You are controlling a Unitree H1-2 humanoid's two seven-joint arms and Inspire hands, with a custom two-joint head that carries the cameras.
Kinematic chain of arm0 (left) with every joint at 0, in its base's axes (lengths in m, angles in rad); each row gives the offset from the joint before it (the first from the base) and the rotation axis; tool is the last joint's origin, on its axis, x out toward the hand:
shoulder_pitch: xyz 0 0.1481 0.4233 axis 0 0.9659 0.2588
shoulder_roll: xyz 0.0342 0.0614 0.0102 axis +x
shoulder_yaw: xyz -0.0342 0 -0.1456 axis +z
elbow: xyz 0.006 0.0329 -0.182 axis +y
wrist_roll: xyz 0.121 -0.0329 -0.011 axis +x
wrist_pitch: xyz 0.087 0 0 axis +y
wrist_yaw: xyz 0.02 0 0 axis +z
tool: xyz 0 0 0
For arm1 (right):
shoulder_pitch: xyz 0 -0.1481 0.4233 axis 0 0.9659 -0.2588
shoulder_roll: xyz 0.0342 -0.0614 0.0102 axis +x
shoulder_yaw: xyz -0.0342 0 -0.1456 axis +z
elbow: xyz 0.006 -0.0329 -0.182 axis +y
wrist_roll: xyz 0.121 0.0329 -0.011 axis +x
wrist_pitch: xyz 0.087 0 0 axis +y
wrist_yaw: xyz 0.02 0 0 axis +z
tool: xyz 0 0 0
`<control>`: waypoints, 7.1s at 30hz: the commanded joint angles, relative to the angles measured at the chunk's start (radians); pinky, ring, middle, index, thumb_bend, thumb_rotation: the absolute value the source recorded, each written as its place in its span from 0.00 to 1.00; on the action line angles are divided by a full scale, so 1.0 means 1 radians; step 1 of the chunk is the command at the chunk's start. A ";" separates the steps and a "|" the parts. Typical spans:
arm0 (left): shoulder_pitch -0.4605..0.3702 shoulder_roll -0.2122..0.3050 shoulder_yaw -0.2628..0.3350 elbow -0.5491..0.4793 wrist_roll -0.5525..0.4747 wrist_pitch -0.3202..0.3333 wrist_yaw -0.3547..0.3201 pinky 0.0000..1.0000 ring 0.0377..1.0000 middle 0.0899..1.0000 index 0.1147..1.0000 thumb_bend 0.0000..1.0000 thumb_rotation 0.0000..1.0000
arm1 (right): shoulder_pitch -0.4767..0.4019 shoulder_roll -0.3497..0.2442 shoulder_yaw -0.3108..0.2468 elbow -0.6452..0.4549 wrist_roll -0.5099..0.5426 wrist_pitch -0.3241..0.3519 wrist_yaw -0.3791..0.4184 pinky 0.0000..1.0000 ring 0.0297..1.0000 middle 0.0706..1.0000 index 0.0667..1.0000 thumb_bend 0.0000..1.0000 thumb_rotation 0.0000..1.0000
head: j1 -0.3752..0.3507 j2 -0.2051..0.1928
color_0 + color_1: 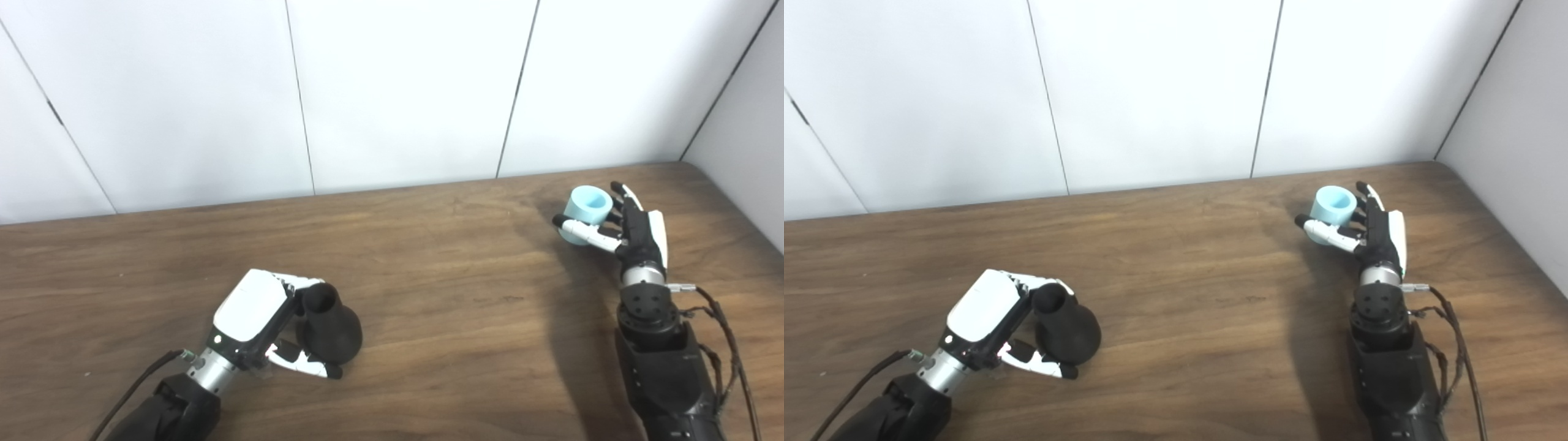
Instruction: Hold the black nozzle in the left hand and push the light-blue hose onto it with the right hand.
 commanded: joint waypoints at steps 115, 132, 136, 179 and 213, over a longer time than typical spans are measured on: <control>0.087 -0.210 -0.055 0.287 0.121 -0.012 -0.070 0.28 0.36 0.40 0.48 0.50 0.00 | 0.001 0.091 0.431 -0.791 -0.199 0.039 0.466 0.27 0.37 0.41 0.51 0.51 0.00 | 0.207 0.018; 0.084 -0.198 -0.077 0.313 0.101 -0.021 -0.114 0.31 0.37 0.41 0.48 0.50 0.00 | -0.017 0.100 0.424 -0.676 -0.235 -0.041 0.423 0.25 0.36 0.42 0.52 0.51 0.00 | 0.210 0.022; 0.084 -0.194 -0.080 0.315 0.099 -0.021 -0.123 0.31 0.37 0.41 0.47 0.50 0.00 | -0.017 0.106 0.408 -0.667 -0.214 -0.035 0.424 0.27 0.37 0.43 0.51 0.51 0.00 | 0.207 0.021; 0.092 -0.195 -0.102 0.309 0.101 -0.002 -0.140 0.31 0.38 0.41 0.47 0.50 0.00 | -0.020 0.144 0.442 -0.541 -0.198 -0.161 0.357 0.29 0.38 0.42 0.50 0.52 0.00 | 0.230 0.030; 0.101 -0.197 -0.113 0.276 0.100 0.021 -0.167 0.32 0.38 0.42 0.46 0.50 0.00 | -0.053 0.153 0.506 -0.435 -0.278 -0.268 0.359 0.28 0.37 0.42 0.49 0.52 0.00 | 0.231 0.039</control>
